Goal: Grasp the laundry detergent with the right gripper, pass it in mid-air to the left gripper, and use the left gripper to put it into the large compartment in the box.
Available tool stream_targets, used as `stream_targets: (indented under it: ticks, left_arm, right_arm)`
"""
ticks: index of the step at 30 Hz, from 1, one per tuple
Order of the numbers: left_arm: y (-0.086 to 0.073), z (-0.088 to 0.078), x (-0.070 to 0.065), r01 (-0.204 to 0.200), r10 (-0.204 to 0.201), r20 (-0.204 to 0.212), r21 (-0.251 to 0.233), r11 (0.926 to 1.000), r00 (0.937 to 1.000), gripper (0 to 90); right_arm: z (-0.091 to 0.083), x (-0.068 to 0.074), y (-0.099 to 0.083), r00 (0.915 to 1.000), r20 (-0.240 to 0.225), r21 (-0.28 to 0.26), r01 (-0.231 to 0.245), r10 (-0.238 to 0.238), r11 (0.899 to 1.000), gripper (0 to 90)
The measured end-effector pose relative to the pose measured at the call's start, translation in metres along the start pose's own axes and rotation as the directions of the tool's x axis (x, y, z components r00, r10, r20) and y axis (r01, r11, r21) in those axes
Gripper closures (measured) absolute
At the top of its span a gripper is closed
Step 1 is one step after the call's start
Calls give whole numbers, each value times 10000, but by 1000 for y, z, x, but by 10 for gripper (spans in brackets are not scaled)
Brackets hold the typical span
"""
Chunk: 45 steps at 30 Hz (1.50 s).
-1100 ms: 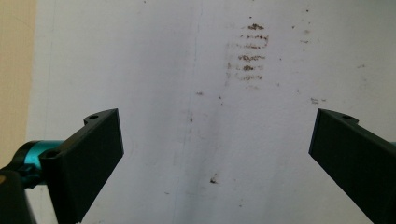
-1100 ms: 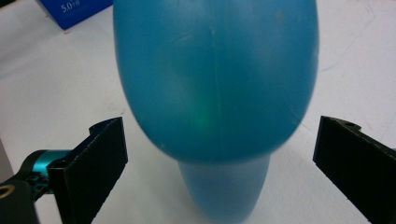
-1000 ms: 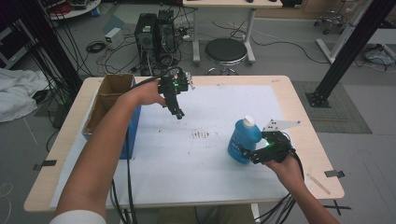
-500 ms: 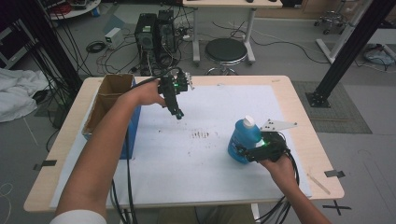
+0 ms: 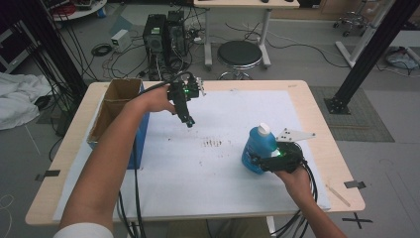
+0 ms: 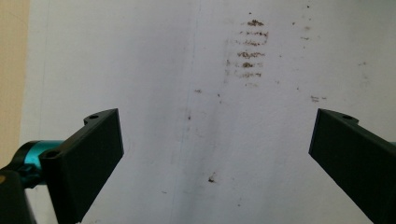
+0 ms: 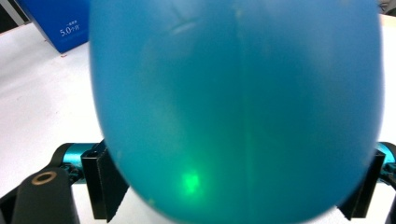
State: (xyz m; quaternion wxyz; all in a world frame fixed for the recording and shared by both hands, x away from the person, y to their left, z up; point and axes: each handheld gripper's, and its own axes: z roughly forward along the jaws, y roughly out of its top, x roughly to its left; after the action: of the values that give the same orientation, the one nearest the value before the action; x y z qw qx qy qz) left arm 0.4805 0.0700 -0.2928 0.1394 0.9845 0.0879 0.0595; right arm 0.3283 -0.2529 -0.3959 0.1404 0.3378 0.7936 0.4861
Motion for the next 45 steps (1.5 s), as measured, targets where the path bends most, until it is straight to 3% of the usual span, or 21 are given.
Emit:
stream_targets:
  ticks: [7, 9, 16, 21, 32, 45]
  left_arm:
    - [0, 0, 0, 17, -17, 18, 36, 10000, 10000, 29]
    - [0, 0, 0, 25, -25, 25, 35, 10000, 10000, 29]
    - [1, 0, 0, 5, -5, 31, 24, 10000, 10000, 29]
    - [0, 1, -1, 5, -6, 43, 42, 10000, 10000, 29]
    - [0, 2, -1, 15, -15, 77, 31, 10000, 10000, 29]
    - [-1, 2, 0, -11, 11, 65, 36, 10000, 10000, 29]
  right_arm:
    - [-1, 1, 0, 10000, 29, -100, 62, -61, 9999, 182]
    - [-1, 1, -1, 9999, -53, -207, 127, -129, 9997, 254]
    - [-1, 1, -2, 9999, 26, -294, 138, -137, 9995, 255]
    - [0, 2, -2, 9998, -28, -363, 190, -191, 9992, 312]
    - [-1, 2, -2, 9998, 75, -384, 195, -193, 9991, 329]
    - [-1, 4, -3, 9990, 300, -498, 341, -326, 9982, 419]
